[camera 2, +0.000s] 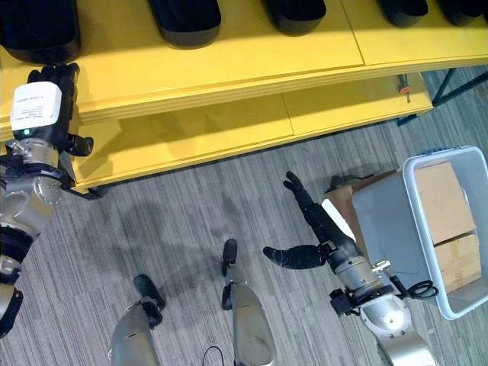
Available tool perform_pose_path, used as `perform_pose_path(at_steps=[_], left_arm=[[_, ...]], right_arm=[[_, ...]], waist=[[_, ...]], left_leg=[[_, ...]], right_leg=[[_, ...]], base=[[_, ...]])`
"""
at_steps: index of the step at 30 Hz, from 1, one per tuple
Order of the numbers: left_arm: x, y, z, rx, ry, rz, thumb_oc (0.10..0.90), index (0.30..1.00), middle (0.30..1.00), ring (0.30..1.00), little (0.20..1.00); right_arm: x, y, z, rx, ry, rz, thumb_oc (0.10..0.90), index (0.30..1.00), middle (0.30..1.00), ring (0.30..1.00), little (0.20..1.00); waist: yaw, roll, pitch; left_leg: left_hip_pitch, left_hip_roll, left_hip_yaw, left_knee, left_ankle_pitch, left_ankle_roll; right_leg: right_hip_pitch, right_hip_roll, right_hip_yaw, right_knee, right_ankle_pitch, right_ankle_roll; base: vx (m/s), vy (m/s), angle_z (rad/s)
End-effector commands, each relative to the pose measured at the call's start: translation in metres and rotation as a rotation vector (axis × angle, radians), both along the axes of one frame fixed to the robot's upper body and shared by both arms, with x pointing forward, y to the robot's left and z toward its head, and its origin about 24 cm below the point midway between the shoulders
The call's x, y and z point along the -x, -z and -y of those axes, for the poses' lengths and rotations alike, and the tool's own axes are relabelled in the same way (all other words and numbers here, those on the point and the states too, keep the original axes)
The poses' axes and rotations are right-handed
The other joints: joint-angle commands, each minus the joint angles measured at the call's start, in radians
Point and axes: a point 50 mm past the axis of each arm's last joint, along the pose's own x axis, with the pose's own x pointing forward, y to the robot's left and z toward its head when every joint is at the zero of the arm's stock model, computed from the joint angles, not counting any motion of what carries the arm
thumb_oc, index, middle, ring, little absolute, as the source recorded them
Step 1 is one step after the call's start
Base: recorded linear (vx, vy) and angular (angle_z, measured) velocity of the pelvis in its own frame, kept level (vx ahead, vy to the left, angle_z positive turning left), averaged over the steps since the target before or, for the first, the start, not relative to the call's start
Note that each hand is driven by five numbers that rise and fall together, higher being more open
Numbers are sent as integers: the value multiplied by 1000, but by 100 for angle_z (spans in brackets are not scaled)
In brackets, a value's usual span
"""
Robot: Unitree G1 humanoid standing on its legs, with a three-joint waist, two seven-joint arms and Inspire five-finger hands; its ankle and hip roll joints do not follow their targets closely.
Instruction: Move parts from the plastic box to the shelf.
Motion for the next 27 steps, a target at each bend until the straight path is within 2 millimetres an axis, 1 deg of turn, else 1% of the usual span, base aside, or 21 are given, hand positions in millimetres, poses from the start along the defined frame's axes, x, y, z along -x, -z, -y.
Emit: perform_pose_path(at_steps=[1,2,3,5,6,7,8,9,10,11,13,14,17,18,19,22,23,24,25,26,27], left_arm=[[8,-15,-18,93,-32,52,900,1000,1000,1000,1000],[9,-16,-15,77,-21,61,900,1000,1000,1000,1000],[10,-14,-13,85,-8,63,900,1000,1000,1000,1000],[15,-5,-12,100,10,61,900,1000,1000,1000,1000],[15,-5,-12,100,9,60,900,1000,1000,1000,1000],[24,13,-10,141,41,42,900,1000,1000,1000,1000],[29,21,-10,165,50,38,900,1000,1000,1000,1000],[32,24,-10,181,53,39,900,1000,1000,1000,1000],[40,39,-7,222,80,30,900,1000,1000,1000,1000],[45,45,-4,238,97,22,900,1000,1000,1000,1000],[58,61,3,323,144,19,900,1000,1000,1000,1000],[60,62,3,325,141,17,900,1000,1000,1000,1000],[79,83,15,464,210,0,900,1000,1000,1000,1000],[91,94,24,541,271,-23,900,1000,1000,1000,1000],[98,102,29,626,308,-37,900,1000,1000,1000,1000],[119,117,40,841,420,-97,900,1000,1000,1000,1000],[122,121,45,934,464,-103,900,1000,1000,1000,1000],[131,130,55,1170,570,-135,900,1000,1000,1000,1000],[135,136,60,1312,614,-128,900,1000,1000,1000,1000],[144,153,81,1631,710,-160,900,1000,1000,1000,1000],[151,188,108,2132,735,-176,900,1000,1000,1000,1000]], right_arm=[[0,-41,-4,-40,-56,198,900,1000,1000,1000,1000],[-1,-40,-5,-41,-59,196,900,1000,1000,1000,1000],[-1,-40,-5,-43,-60,198,900,1000,1000,1000,1000],[-2,-40,-6,-45,-59,200,900,1000,1000,1000,1000],[-2,-40,-6,-45,-60,200,900,1000,1000,1000,1000],[-4,-39,-5,-46,-44,204,900,1000,1000,1000,1000],[-5,-38,-5,-43,-42,200,900,1000,1000,1000,1000],[-6,-39,-5,-41,-39,203,900,1000,1000,1000,1000],[-7,-38,-5,-43,-29,204,900,1000,1000,1000,1000],[-8,-38,-5,-40,-26,208,900,1000,1000,1000,1000],[-9,-38,-5,-37,-17,211,900,1000,1000,1000,1000],[-9,-37,-5,-35,-20,209,900,1000,1000,1000,1000],[-11,-37,-3,-30,2,210,900,1000,1000,1000,1000],[-9,-38,-1,-20,7,216,900,1000,1000,1000,1000],[-9,-39,-1,-14,4,222,900,1000,1000,1000,1000],[-8,-36,1,-24,7,204,900,1000,1000,1000,1000],[-7,-35,1,-31,1,198,900,1000,1000,1000,1000],[-5,-32,2,-48,-7,179,900,1000,1000,1000,1000],[-4,-28,2,-76,-10,163,900,1000,1000,1000,1000],[1,-18,1,-150,-7,125,900,1000,1000,1000,1000],[3,-4,-2,-239,4,77,900,1000,1000,1000,1000]], waist=[[1,21,-47],[1,22,-48],[-1,17,-46],[4,20,-48],[3,20,-48],[17,28,-49],[19,33,-51],[22,35,-52],[29,42,-53],[32,45,-54],[44,53,-54],[40,53,-54],[57,69,-54],[66,76,-54],[70,80,-56],[77,92,-61],[79,96,-63],[84,108,-72],[85,112,-80],[91,126,-102],[98,136,-139]], left_leg=[[91,-52,-37,-93,-1,-4],[95,-53,-38,-95,-2,-4],[90,-58,-25,-97,21,7],[100,-59,-27,-102,21,6],[100,-59,-27,-103,21,6],[113,-63,-29,-111,22,5],[122,-64,-30,-116,23,4],[125,-65,-30,-118,23,4],[137,-68,-32,-125,24,4],[144,-70,-34,-130,24,4],[159,-76,-38,-143,27,4],[163,-76,-38,-145,27,4],[189,-84,-47,-165,33,5],[210,-91,-51,-177,36,5],[223,-95,-54,-185,40,6],[265,-106,-67,-211,49,10],[276,-109,-68,-218,53,11],[301,-118,-76,-240,65,13],[313,-123,-81,-257,77,16],[347,-127,-96,-281,88,16],[378,-129,-107,-312,107,18]], right_leg=[[36,-47,61,108,-138,112],[39,-46,61,108,-139,111],[33,-53,53,105,-121,100],[42,-52,53,103,-124,99],[42,-52,53,103,-124,99],[59,-54,52,100,-128,97],[69,-53,50,97,-129,96],[74,-54,49,94,-130,96],[87,-54,47,91,-131,94],[94,-54,45,88,-131,94],[111,-56,42,85,-133,93],[114,-56,41,83,-133,93],[144,-60,33,78,-136,92],[165,-61,29,74,-137,93],[180,-61,25,72,-137,93],[221,-60,15,61,-135,94],[231,-60,10,59,-134,95],[255,-59,0,52,-134,96],[267,-59,-6,43,-130,97],[307,-52,-28,33,-138,98],[343,-47,-48,16,-141,100]], base=[[0,0,0],[0,0,0],[-72,-22,-1],[-30,-16,-4],[12,-23,-6],[17,-22,-8],[19,-26,-6],[0,0,0],[0,0,0],[0,0,0],[6,-17,3],[13,-11,6],[15,-20,11],[28,-37,12],[33,-36,14],[19,-32,21],[14,-37,23],[-5,-42,28],[-8,-97,23],[-25,-157,27],[-40,-209,28]])
